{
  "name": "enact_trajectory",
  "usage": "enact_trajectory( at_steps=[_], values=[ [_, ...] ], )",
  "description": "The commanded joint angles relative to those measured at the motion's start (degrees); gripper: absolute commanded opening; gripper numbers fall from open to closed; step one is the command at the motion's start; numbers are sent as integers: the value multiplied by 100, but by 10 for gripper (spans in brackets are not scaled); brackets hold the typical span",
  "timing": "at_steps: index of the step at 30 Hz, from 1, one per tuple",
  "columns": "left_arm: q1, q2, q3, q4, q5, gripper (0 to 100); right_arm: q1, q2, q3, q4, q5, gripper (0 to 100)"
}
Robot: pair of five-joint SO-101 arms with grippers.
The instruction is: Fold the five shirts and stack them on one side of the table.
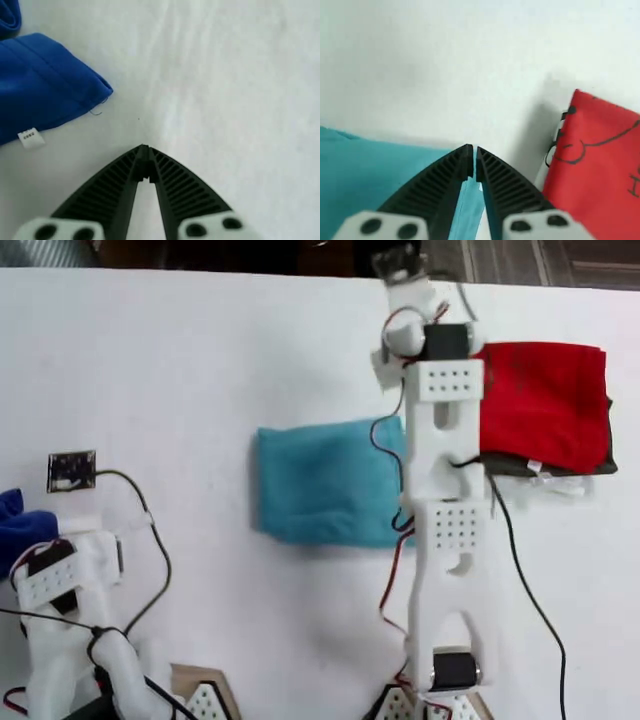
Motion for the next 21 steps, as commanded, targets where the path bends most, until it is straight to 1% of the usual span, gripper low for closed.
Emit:
enact_trajectory(
  at_steps=[1,4,7,8,10,13,17,21],
  values=[
    [-9,-141,-22,-79,26,27,-48,-1490,571,163,-431,23],
    [-9,-141,-22,-79,26,27,-215,-2826,2277,163,-651,25],
    [-9,-141,-22,-79,26,27,-295,-4207,4527,127,-756,30],
    [-9,-141,-22,-79,26,27,-295,-4558,5275,101,-756,46],
    [-9,-141,-22,-79,26,27,-251,-4989,6734,-233,-756,101],
    [-9,-141,-22,-79,26,27,-198,-5279,8615,-1200,-721,178],
    [-9,-141,-22,-79,26,27,-207,-5200,10048,-2255,-765,212],
    [-9,-141,-22,-79,26,27,-207,-4901,10295,-2765,-1187,216]
  ],
)
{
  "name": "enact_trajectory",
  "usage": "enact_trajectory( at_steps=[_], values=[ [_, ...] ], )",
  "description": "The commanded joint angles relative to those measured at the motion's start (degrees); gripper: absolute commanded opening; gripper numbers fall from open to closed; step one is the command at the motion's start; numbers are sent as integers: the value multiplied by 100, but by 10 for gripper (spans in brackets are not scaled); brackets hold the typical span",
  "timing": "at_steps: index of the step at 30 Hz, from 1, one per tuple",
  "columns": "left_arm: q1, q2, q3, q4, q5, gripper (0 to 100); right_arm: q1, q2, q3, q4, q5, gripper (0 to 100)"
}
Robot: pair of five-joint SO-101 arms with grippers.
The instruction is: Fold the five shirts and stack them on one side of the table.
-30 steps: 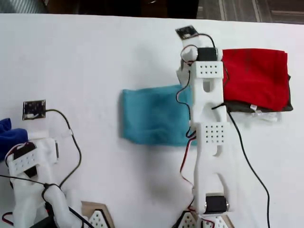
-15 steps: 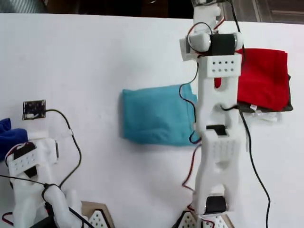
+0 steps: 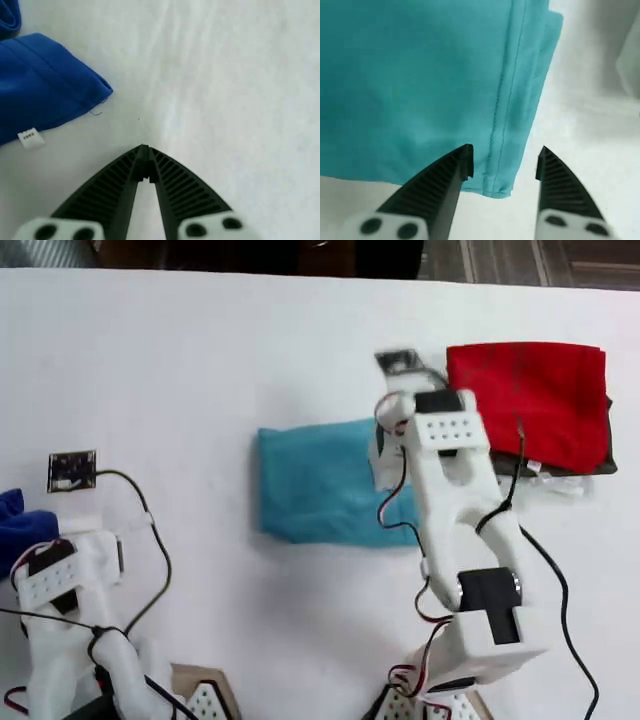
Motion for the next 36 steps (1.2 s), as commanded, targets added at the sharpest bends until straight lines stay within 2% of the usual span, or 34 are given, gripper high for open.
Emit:
enact_trajectory(
  at_steps=[1,5,13,22,24,27,28,30,36],
  values=[
    [-9,-141,-22,-79,26,27,31,92,79,-470,-237,217],
    [-9,-141,-22,-79,26,27,48,690,-202,-708,-273,255],
    [-9,-141,-22,-79,26,27,57,2211,-1380,-382,-844,261],
    [-9,-141,-22,-79,26,27,13,3943,-3138,1103,-862,257],
    [-9,-141,-22,-79,26,27,-84,4189,-3578,1473,-774,229],
    [-9,-141,-22,-79,26,27,-330,4523,-4193,1886,-176,37],
    [-9,-141,-22,-79,26,27,-391,4620,-4325,1965,-53,4],
    [-9,-141,-22,-79,26,27,-462,4743,-4554,2088,62,43],
    [-9,-141,-22,-79,26,27,-356,4426,-5073,2273,668,22]
  ],
)
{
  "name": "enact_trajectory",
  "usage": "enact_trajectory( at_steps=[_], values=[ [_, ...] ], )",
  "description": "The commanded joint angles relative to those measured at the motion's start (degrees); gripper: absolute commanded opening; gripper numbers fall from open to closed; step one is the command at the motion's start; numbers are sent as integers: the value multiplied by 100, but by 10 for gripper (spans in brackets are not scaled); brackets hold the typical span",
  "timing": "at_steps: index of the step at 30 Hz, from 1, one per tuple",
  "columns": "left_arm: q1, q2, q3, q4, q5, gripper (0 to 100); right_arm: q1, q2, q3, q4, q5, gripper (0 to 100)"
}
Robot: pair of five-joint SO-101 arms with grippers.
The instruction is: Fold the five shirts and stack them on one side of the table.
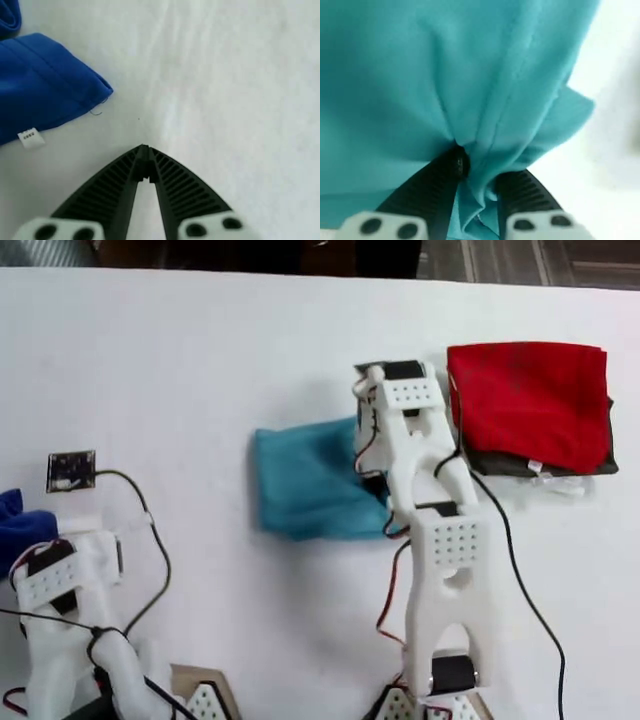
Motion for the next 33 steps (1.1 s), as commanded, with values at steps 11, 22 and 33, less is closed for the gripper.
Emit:
enact_trajectory(
  at_steps=[11,22,33],
  values=[
    [123,-141,-13,-79,35,27,268,-2782,-229,312,1873,22],
    [202,-141,-13,-79,35,27,1095,-3732,-264,92,2919,21],
    [202,-141,-4,-79,35,27,2202,-3881,-1749,-453,3341,21]
  ],
)
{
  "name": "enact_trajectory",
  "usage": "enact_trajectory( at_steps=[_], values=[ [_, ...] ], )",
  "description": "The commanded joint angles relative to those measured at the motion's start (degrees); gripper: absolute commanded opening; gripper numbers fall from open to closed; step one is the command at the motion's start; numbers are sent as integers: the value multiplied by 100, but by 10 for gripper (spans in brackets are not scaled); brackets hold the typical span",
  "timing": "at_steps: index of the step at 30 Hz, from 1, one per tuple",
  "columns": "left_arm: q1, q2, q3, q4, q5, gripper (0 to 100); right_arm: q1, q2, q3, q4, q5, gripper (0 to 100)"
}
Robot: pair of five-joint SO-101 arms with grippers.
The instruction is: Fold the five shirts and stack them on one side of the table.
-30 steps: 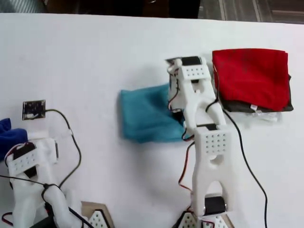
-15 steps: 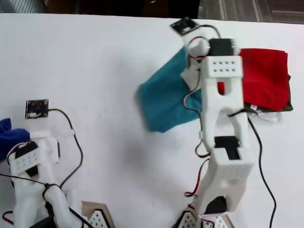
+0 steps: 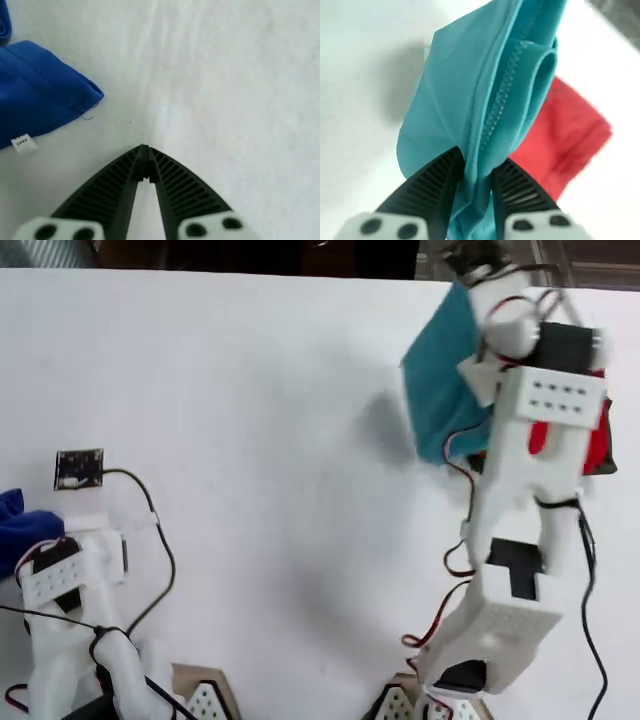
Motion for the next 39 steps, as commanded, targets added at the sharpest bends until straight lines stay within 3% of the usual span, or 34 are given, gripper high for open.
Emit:
enact_trajectory(
  at_steps=[1,6,15,30,39],
  values=[
    [35,-141,-22,-79,35,27,426,-418,-501,-277,53,21],
    [35,-132,-22,-79,35,27,866,-242,-501,-611,237,21],
    [26,-132,-22,-62,35,27,1692,1411,-554,-1675,862,22],
    [26,-132,-22,-62,26,27,2114,2888,-563,-3055,1415,22],
    [26,-132,-22,-62,26,27,2149,2897,-510,-2985,1380,50]
  ],
)
